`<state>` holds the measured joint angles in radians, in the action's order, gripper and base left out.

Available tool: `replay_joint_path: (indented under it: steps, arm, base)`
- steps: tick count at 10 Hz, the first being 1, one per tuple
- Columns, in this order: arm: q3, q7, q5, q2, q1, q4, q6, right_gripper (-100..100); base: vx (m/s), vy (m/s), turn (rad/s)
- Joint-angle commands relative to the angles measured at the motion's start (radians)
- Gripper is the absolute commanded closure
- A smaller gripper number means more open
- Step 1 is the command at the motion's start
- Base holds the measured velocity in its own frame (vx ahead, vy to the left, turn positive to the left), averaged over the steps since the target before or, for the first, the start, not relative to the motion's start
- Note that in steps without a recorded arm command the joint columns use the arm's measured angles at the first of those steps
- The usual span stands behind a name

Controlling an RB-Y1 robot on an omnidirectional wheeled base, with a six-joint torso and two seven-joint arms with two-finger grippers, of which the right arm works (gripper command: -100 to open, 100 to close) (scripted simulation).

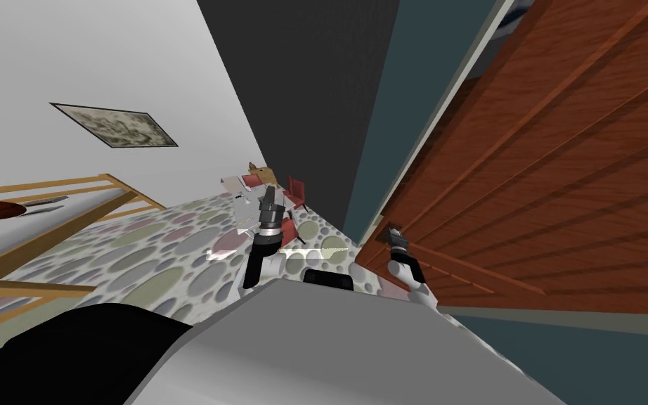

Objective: Pull the door open

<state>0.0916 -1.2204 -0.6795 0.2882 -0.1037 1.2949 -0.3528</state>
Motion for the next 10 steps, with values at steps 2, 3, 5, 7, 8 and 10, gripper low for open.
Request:
replay_joint_path:
  steps: [2, 3, 5, 7, 8, 10]
  arm:
    - [-0.034, -0.029, 0.000, 0.025, -0.021, 0.021, -0.006, 100]
    - [-0.043, -0.036, 0.000, 0.032, -0.026, 0.026, -0.008, 100]
    - [-0.062, -0.052, 0.000, 0.047, -0.037, 0.036, -0.012, 100]
    - [-0.078, -0.063, 0.003, 0.056, -0.046, 0.040, -0.012, 100]
    - [-0.086, -0.071, 0.004, 0.064, -0.051, 0.044, -0.016, 100]
    - [-0.104, -0.090, 0.006, 0.082, -0.062, 0.053, -0.023, 100]
  base:
    - [-0.247, -0.059, 0.154]
    - [-0.255, -0.031, 0.126]
    - [-0.242, -0.058, 0.128]
    - [-0.129, -0.013, 0.092]
    - [-0.246, -0.013, 0.124]
    - [-0.231, -0.041, 0.112]
